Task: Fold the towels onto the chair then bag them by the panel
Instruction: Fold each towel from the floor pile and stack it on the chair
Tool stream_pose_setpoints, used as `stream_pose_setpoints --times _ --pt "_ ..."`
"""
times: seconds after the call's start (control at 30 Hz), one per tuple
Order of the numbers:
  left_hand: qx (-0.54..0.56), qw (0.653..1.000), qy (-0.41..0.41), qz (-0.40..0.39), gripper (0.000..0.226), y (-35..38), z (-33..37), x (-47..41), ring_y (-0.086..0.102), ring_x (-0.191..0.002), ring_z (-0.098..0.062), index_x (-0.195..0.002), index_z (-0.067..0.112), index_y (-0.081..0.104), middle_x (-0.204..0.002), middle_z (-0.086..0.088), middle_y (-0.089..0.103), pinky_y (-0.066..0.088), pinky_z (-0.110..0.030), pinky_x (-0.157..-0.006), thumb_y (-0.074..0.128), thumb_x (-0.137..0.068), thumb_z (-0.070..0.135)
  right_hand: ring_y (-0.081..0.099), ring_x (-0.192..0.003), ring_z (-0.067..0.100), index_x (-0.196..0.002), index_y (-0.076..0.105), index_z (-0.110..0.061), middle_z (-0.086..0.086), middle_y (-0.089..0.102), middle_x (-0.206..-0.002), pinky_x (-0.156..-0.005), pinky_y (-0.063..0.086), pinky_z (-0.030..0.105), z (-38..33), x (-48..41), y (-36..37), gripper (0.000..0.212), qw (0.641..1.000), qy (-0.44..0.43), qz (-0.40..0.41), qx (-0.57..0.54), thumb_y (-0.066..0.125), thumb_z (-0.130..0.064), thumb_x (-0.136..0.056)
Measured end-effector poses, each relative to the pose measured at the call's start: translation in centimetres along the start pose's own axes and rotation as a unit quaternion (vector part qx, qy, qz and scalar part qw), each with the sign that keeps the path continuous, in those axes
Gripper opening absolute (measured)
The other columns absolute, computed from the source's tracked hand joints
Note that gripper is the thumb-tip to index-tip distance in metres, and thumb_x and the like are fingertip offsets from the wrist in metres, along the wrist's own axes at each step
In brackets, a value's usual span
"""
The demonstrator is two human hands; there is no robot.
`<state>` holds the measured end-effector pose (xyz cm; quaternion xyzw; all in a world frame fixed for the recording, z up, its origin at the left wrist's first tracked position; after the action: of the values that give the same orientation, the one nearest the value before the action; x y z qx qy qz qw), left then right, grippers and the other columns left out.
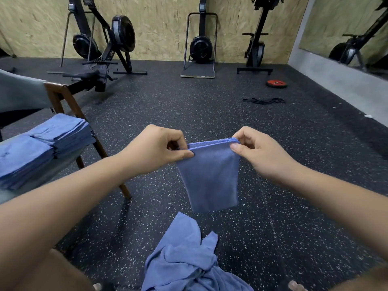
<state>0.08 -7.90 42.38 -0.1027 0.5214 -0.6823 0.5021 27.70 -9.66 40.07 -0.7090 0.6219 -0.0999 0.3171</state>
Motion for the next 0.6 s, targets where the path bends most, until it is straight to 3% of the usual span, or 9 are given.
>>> stream_pose_setpoints --times 0.13,0.2,0.27,0.4,0.53,0.6 --pt "0.013 1.000 -0.001 0.022 0.024 -0.3 0.0 -0.1 0.063 -0.066 -0.012 -0.081 0.026 0.068 -0.072 0.011 0.070 0.048 -0.021 -0.061 0.089 -0.087 0.033 0.065 -0.093 0.037 -0.098 0.066 -0.024 0.011 0.074 -0.100 -0.090 0.052 0.052 -0.1 0.0 0.0 0.008 1.000 0.007 -0.006 -0.001 0.065 -0.023 -0.105" --pt "0.024 0.999 -0.005 0.023 0.023 -0.3 0.0 0.0 0.065 -0.071 -0.015 -0.085 0.028 0.066 -0.076 0.013 0.071 0.051 -0.025 -0.066 0.089 -0.088 0.030 0.063 -0.084 0.026 -0.098 0.068 -0.022 0.011 0.075 -0.099 -0.086 0.051 0.046 -0.2 0.0 0.0 0.006 1.000 0.019 -0.010 0.004 0.066 -0.020 -0.104" --pt "0.027 0.999 -0.006 0.017 0.021 -0.2 -0.1 0.0 0.067 -0.074 -0.014 -0.090 0.029 0.067 -0.078 0.013 0.072 0.052 -0.026 -0.069 0.087 -0.090 0.030 0.061 -0.079 0.015 -0.096 0.070 -0.024 0.006 0.076 -0.094 -0.081 0.050 0.042 -0.3 0.2 0.1 0.009 0.999 0.033 -0.017 0.013 0.067 -0.016 -0.099" --pt "0.020 1.000 0.010 -0.018 0.013 0.6 0.4 0.0 0.070 -0.077 -0.008 -0.097 0.030 0.074 -0.079 0.014 0.074 0.053 -0.022 -0.072 0.086 -0.092 0.030 0.067 -0.079 0.017 -0.096 0.075 -0.029 -0.003 0.077 -0.090 -0.078 0.053 0.040 -0.7 0.6 1.0 0.025 0.996 0.048 -0.065 0.039 0.064 -0.008 -0.088" --pt "0.010 0.997 0.052 -0.062 0.009 2.2 2.0 0.1 0.070 -0.077 -0.002 -0.097 0.027 0.079 -0.080 0.016 0.076 0.046 -0.012 -0.068 0.086 -0.091 0.026 0.071 -0.088 0.017 -0.102 0.075 -0.031 -0.006 0.076 -0.095 -0.085 0.058 0.036 -1.4 1.1 3.1 0.021 0.993 0.028 -0.115 0.015 0.081 -0.028 -0.082" --pt "0.016 0.995 0.063 -0.074 0.009 2.9 2.7 0.1 0.067 -0.074 -0.002 -0.095 0.027 0.079 -0.078 0.015 0.074 0.042 -0.010 -0.067 0.086 -0.090 0.029 0.068 -0.082 0.007 -0.099 0.074 -0.030 -0.013 0.074 -0.089 -0.081 0.055 0.027 -1.6 1.4 4.1 0.025 0.990 0.012 -0.134 0.032 0.091 -0.037 -0.081"
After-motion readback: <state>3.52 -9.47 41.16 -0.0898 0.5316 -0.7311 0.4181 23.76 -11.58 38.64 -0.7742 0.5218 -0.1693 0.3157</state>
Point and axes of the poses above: each hand's wrist, its own x-axis away from the middle knuckle, its own y-axis out of the palm, z = x × y, the point moved 4 cm from there along -x, towards the middle knuckle
